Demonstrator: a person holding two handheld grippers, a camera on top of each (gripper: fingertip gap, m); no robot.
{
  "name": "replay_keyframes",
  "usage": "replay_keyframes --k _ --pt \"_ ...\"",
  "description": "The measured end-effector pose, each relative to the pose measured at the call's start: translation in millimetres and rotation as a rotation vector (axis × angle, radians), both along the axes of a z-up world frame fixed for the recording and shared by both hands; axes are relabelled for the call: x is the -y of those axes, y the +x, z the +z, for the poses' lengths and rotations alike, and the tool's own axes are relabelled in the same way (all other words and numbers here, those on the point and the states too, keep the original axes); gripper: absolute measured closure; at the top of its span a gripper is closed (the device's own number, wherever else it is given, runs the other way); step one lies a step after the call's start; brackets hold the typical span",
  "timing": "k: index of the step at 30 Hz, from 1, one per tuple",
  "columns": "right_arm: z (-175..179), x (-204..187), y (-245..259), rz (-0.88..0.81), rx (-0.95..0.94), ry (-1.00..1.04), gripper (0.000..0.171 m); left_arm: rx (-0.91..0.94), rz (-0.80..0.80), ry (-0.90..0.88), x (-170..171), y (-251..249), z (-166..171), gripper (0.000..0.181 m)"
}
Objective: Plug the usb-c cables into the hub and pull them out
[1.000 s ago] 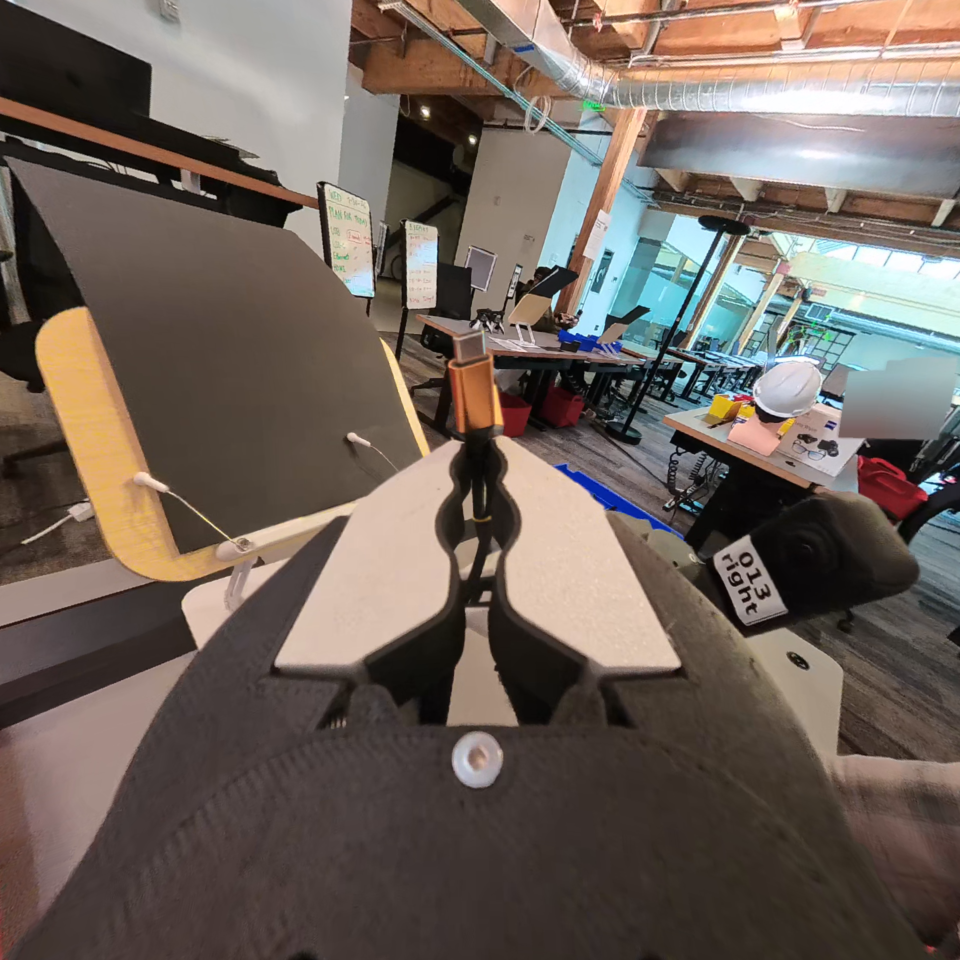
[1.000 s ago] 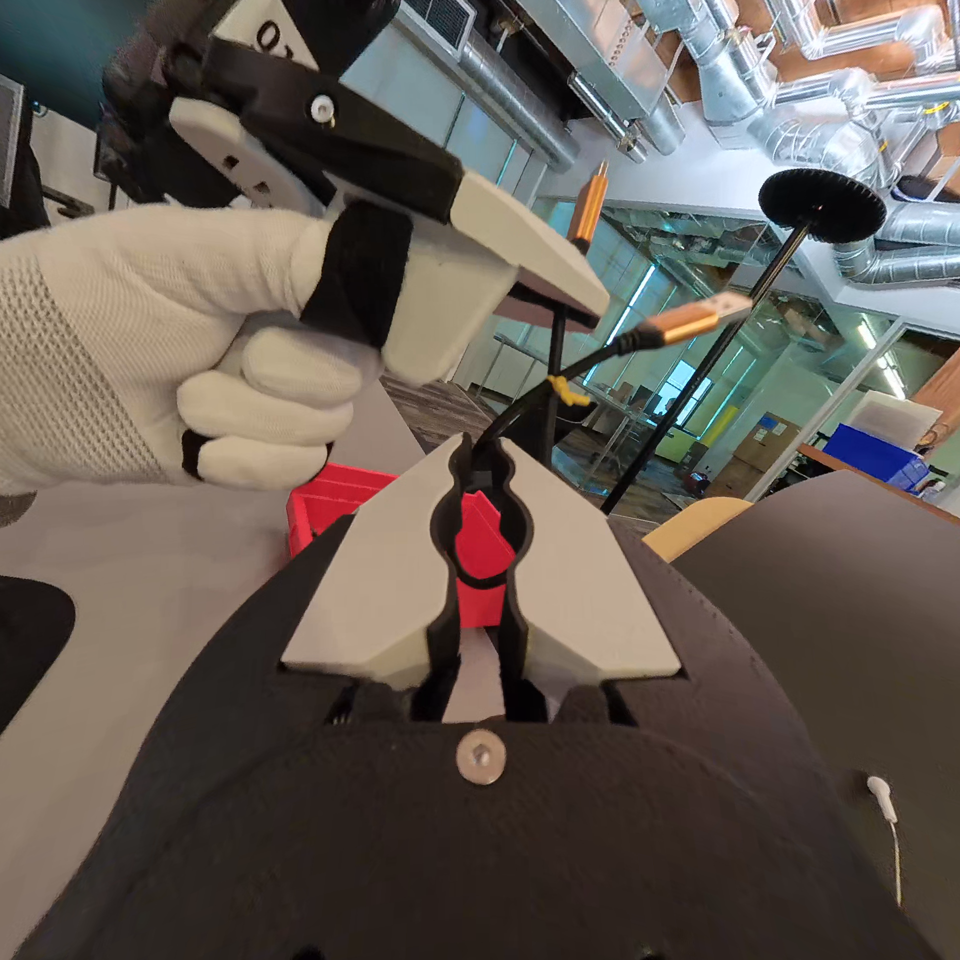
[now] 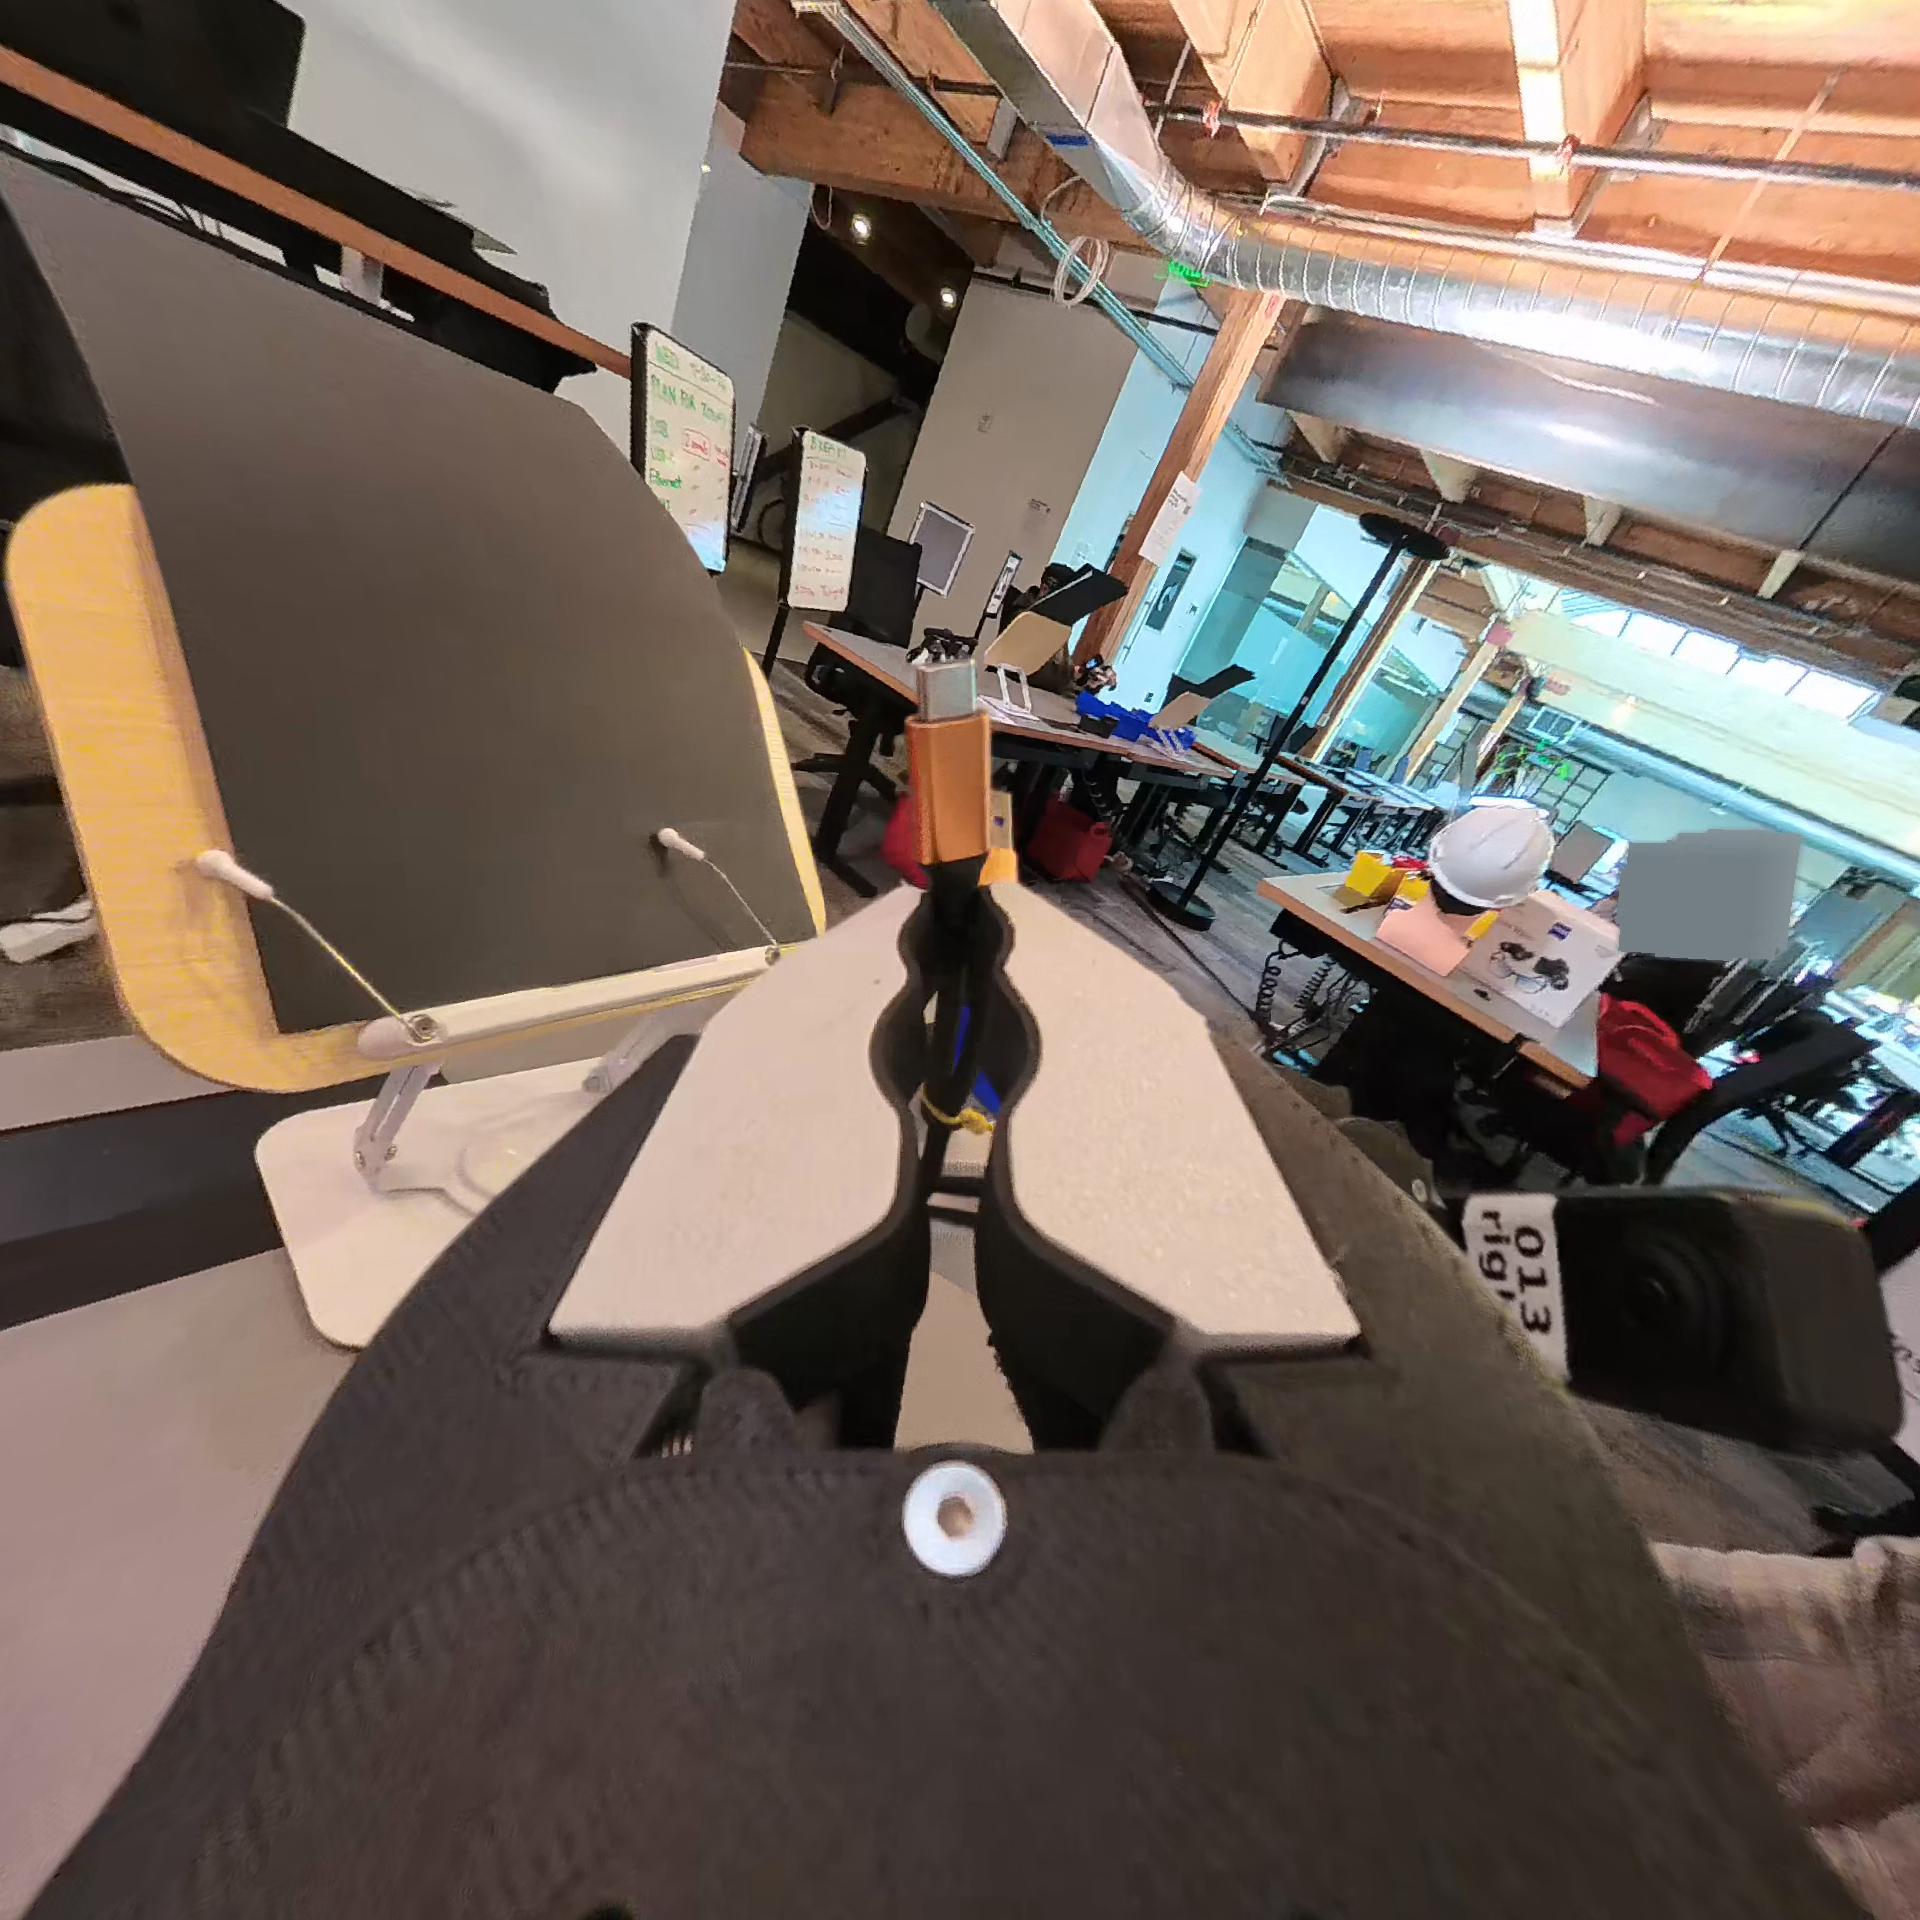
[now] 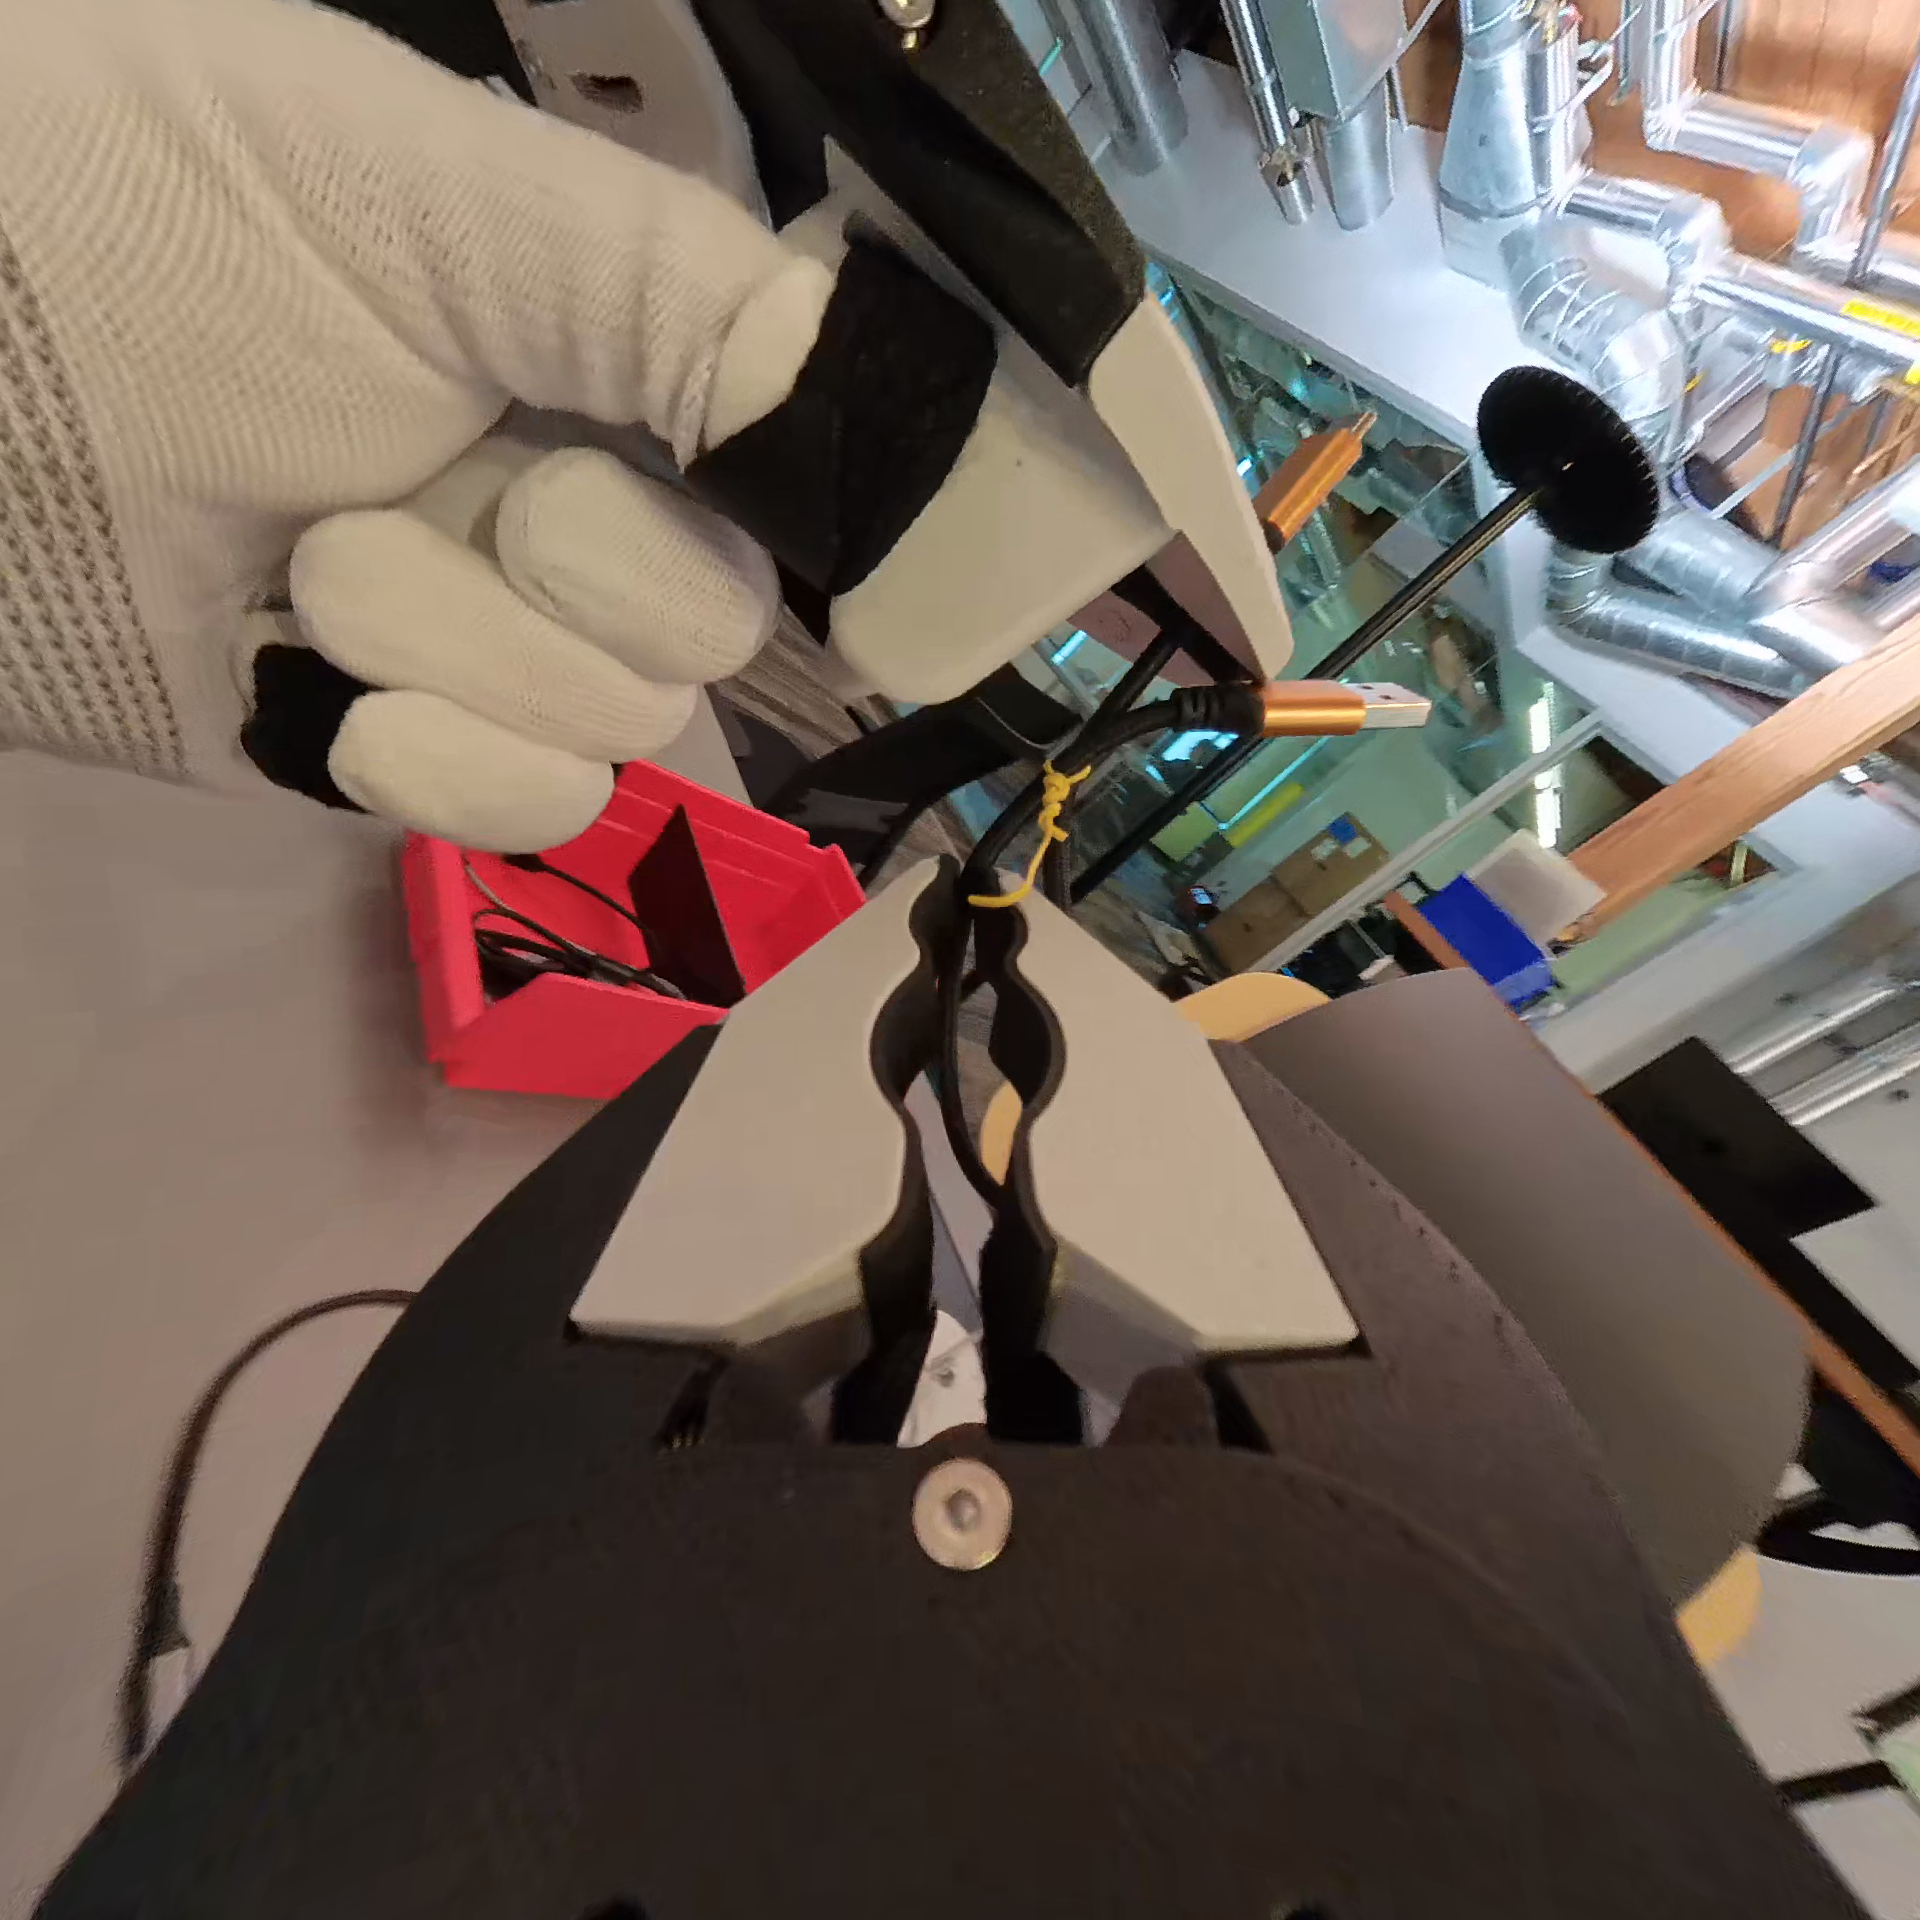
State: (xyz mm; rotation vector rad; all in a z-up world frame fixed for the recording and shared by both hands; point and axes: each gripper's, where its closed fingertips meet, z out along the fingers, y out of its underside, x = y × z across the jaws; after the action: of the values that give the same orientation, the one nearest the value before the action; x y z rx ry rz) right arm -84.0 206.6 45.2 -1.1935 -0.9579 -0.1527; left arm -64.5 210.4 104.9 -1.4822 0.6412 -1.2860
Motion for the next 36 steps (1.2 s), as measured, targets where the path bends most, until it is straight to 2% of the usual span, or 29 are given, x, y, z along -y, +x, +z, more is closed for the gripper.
replay_keyframes --k 3,5,10,14,16,17,18,20,26,36 --pt "1 2 -3 0.003 0.004 0.019 0.170 0.006 -0.008 -0.006 0 -2 1 0.176" --pt "8 10 -5 0.129 -0.134 -0.073 0.170 0.008 -0.020 0.031 4 -3 6 0.175" --pt "20 10 11 0.346 -0.413 -0.250 0.171 -0.044 -0.079 0.067 9 -11 1 0.147" --pt "19 16 9 0.467 -0.443 -0.329 0.171 -0.163 -0.181 0.121 26 1 -29 0.136" --pt "17 20 4 0.501 -0.437 -0.352 0.170 -0.230 -0.232 0.146 35 13 -42 0.141" --pt "17 22 2 0.525 -0.443 -0.370 0.171 -0.207 -0.234 0.150 36 15 -40 0.142" --pt "15 23 1 0.547 -0.441 -0.389 0.171 -0.174 -0.226 0.160 35 14 -36 0.161" --pt "12 26 -2 0.577 -0.423 -0.409 0.171 -0.151 -0.239 0.153 33 11 -34 0.174" --pt "8 31 -5 0.626 -0.404 -0.458 0.171 -0.117 -0.263 0.133 36 10 -37 0.175" --pt "10 32 -8 0.643 -0.434 -0.432 0.171 0.048 -0.235 0.059 34 -1 -22 0.178"
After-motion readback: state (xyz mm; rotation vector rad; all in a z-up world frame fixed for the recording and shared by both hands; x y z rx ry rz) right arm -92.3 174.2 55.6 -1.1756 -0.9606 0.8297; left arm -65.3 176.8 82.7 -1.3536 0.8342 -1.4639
